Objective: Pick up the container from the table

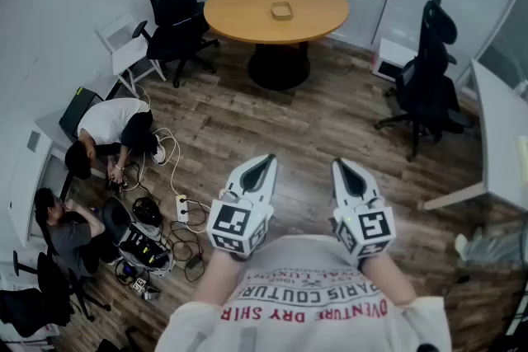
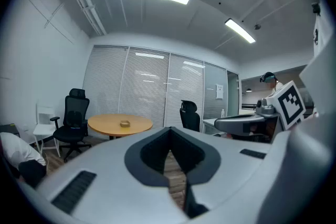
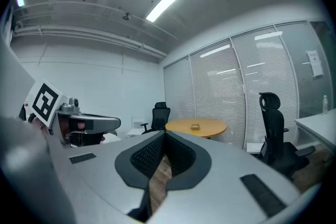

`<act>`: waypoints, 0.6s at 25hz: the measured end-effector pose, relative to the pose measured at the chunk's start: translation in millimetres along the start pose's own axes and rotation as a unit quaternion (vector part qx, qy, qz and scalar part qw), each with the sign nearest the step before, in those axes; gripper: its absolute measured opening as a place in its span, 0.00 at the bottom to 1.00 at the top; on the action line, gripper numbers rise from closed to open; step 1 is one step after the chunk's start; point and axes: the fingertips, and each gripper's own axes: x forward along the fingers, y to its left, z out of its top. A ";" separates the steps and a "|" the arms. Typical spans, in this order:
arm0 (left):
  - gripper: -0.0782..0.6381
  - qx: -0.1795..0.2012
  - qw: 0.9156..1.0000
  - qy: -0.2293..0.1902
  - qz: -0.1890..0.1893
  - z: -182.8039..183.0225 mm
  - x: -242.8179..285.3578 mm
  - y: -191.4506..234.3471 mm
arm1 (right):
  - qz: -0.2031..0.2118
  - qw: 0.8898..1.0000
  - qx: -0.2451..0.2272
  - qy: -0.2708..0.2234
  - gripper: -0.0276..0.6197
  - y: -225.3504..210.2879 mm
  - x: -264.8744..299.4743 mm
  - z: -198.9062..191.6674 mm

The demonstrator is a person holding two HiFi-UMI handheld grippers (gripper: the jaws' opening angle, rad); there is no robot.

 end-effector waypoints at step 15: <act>0.11 -0.001 1.000 -0.002 -0.007 -2.7 -10.3 23.5 | -0.007 1.000 0.012 -0.019 0.05 15.4 16.4 0.9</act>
